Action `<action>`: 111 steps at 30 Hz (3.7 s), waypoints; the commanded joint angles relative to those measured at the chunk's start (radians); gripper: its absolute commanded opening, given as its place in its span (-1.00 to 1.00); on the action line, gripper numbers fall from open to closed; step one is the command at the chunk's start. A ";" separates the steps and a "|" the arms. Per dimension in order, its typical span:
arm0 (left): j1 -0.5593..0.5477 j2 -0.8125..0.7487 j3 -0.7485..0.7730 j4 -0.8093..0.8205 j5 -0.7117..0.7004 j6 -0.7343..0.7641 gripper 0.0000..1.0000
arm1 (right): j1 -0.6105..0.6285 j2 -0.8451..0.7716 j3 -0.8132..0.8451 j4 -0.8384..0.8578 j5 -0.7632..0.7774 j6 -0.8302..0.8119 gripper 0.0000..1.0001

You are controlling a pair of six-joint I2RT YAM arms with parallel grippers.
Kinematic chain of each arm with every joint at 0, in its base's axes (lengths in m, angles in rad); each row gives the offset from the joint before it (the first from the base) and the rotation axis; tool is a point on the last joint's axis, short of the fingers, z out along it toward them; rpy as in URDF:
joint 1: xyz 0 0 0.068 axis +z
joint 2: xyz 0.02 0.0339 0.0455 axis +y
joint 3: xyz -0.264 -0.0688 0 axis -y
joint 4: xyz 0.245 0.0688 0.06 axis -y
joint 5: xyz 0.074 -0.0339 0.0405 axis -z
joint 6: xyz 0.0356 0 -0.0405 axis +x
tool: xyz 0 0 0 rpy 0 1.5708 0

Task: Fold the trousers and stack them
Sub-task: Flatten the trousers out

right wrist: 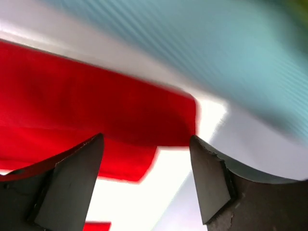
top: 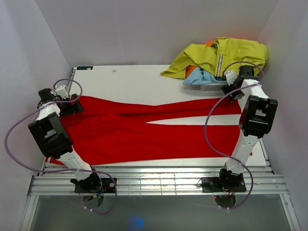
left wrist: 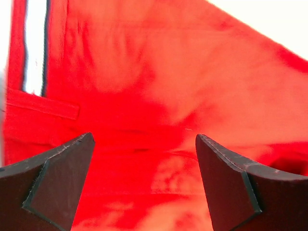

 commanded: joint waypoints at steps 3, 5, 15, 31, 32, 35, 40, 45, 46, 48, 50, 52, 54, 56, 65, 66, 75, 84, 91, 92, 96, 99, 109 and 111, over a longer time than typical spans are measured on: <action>-0.012 -0.143 0.106 -0.073 0.128 0.044 0.96 | -0.006 -0.310 -0.110 0.087 -0.081 0.048 0.41; -0.042 -0.141 0.154 -0.122 0.118 0.084 0.96 | -0.004 -0.361 -0.128 0.021 -0.149 0.032 0.32; -0.512 -0.215 0.094 -0.186 0.230 0.412 0.79 | -0.046 -0.356 -0.242 -0.240 -0.361 -0.262 -0.30; -0.958 0.210 0.374 -0.011 0.179 0.621 0.72 | -0.050 -0.192 -0.338 0.047 -0.396 0.271 -0.36; -0.967 0.227 0.388 -0.011 0.190 0.624 0.72 | -0.050 -0.181 -0.336 0.047 -0.389 0.280 -0.36; -0.976 0.288 0.439 -0.011 0.231 0.632 0.74 | -0.050 -0.143 -0.335 0.053 -0.352 0.297 -0.36; -0.981 0.356 0.497 -0.035 0.268 0.653 0.72 | -0.055 -0.105 -0.348 0.052 -0.286 0.304 -0.35; -0.984 0.402 0.539 -0.080 0.274 0.666 0.34 | -0.066 -0.098 -0.364 0.052 -0.257 0.285 -0.36; -0.984 0.404 0.540 -0.081 0.270 0.664 0.12 | -0.069 -0.097 -0.365 0.049 -0.254 0.283 -0.35; -0.984 0.410 0.545 -0.089 0.263 0.666 -0.07 | -0.073 -0.097 -0.365 0.047 -0.246 0.274 -0.36; -0.984 0.411 0.550 -0.122 0.277 0.679 -0.24 | -0.079 -0.097 -0.365 0.045 -0.243 0.272 -0.36; -0.984 0.411 0.559 -0.145 0.293 0.687 -0.37 | -0.081 -0.100 -0.368 0.044 -0.235 0.265 -0.36; -0.984 0.411 0.571 -0.184 0.299 0.692 -0.59 | -0.086 -0.101 -0.371 0.042 -0.227 0.259 -0.36; -0.982 0.410 0.588 -0.210 0.299 0.698 -1.00 | -0.087 -0.103 -0.373 0.041 -0.223 0.248 -0.36; -0.976 0.427 0.611 -0.159 0.164 0.692 -0.88 | -0.107 -0.111 -0.394 0.033 -0.203 0.209 -0.37; -0.976 0.436 0.614 -0.153 0.150 0.686 -0.50 | -0.107 -0.114 -0.394 0.030 -0.214 0.202 -0.37; -0.965 0.463 0.596 -0.087 0.115 0.676 0.15 | -0.104 -0.209 -0.353 -0.041 -0.494 0.211 -0.34; -0.964 0.503 0.609 -0.162 0.181 0.699 -0.57 | -0.106 -0.160 -0.264 0.061 -0.524 0.399 -0.33; -0.958 0.505 0.606 -0.163 0.196 0.686 -1.00 | -0.099 -0.140 -0.336 0.223 -0.499 0.534 -0.43; -0.956 0.506 0.609 -0.164 0.197 0.684 -1.00 | -0.096 -0.111 -0.335 0.226 -0.476 0.544 -0.45; -0.948 0.508 0.628 -0.162 0.172 0.672 -1.00 | -0.075 -0.049 -0.322 0.199 -0.279 0.547 -0.54; -0.927 0.503 0.642 -0.147 0.168 0.661 -1.00 | -0.076 -0.039 -0.327 0.190 -0.179 0.525 -0.56; -0.824 0.560 0.772 -0.002 0.086 0.551 -1.00 | -0.078 -0.058 -0.368 0.176 -0.111 0.433 -0.56; -0.809 0.555 0.764 0.089 0.078 0.511 -1.00 | -0.076 -0.062 -0.375 0.171 -0.100 0.417 -0.56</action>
